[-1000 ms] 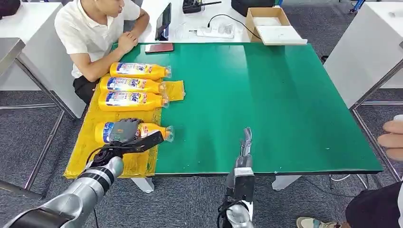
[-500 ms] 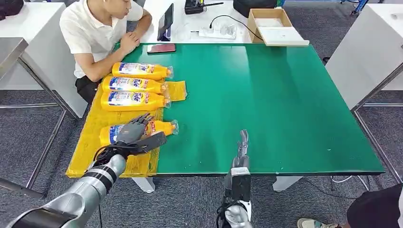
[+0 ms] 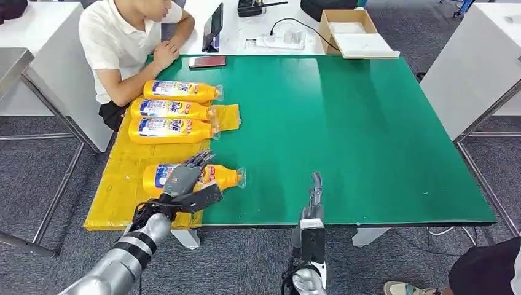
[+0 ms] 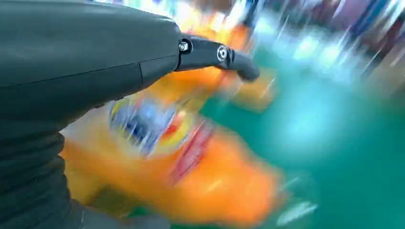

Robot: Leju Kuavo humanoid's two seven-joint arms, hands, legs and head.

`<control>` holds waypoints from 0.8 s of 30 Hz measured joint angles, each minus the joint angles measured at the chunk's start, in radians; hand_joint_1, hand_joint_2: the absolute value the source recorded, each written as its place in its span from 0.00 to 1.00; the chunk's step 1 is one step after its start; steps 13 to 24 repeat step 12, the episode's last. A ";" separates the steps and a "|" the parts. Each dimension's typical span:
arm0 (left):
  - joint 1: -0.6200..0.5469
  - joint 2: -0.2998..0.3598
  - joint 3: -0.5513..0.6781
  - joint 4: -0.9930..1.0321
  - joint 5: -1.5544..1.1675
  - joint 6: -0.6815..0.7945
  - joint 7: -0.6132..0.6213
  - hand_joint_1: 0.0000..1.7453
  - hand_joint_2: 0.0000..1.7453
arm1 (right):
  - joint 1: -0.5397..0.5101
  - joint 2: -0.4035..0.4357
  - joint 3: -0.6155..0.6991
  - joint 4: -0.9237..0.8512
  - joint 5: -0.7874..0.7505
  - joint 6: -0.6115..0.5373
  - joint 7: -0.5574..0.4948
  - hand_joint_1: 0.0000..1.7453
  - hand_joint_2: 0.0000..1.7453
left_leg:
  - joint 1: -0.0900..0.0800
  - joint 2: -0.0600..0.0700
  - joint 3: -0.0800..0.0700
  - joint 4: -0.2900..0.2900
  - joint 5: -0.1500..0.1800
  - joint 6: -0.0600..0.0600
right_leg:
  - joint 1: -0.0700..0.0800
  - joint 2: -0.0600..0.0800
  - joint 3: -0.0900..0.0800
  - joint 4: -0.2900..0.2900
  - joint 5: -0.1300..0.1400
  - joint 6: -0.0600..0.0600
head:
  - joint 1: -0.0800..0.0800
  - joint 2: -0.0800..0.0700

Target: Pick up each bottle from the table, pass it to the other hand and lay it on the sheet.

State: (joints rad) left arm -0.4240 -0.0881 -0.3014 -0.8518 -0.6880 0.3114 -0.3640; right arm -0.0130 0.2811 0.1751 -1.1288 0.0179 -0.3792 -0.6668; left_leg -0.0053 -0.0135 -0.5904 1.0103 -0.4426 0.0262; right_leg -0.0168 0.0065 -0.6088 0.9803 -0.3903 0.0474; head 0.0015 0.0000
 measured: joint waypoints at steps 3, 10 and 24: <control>0.094 -0.019 -0.001 -0.214 0.244 0.117 -0.161 0.00 1.00 | 0.011 -0.001 -0.002 -0.002 0.007 -0.001 0.000 0.00 0.00 | 0.000 -0.001 -0.003 0.000 0.000 0.000 | 0.000 0.000 -0.002 0.000 0.000 0.000 | 0.000 0.000; 0.219 -0.045 -0.019 -0.577 0.433 0.223 -0.277 0.00 1.00 | 0.011 -0.001 0.013 -0.002 0.005 -0.015 0.000 0.00 0.00 | 0.000 -0.001 -0.005 0.000 -0.001 0.000 | 0.000 0.000 -0.004 -0.001 0.000 0.000 | 0.000 0.000; 0.242 -0.045 -0.025 -0.631 0.462 0.223 -0.278 0.00 1.00 | 0.011 -0.001 0.016 -0.002 0.000 -0.019 0.000 0.00 0.00 | 0.000 -0.001 -0.005 0.000 0.000 0.000 | 0.000 0.000 -0.004 -0.001 0.000 0.000 | 0.000 0.000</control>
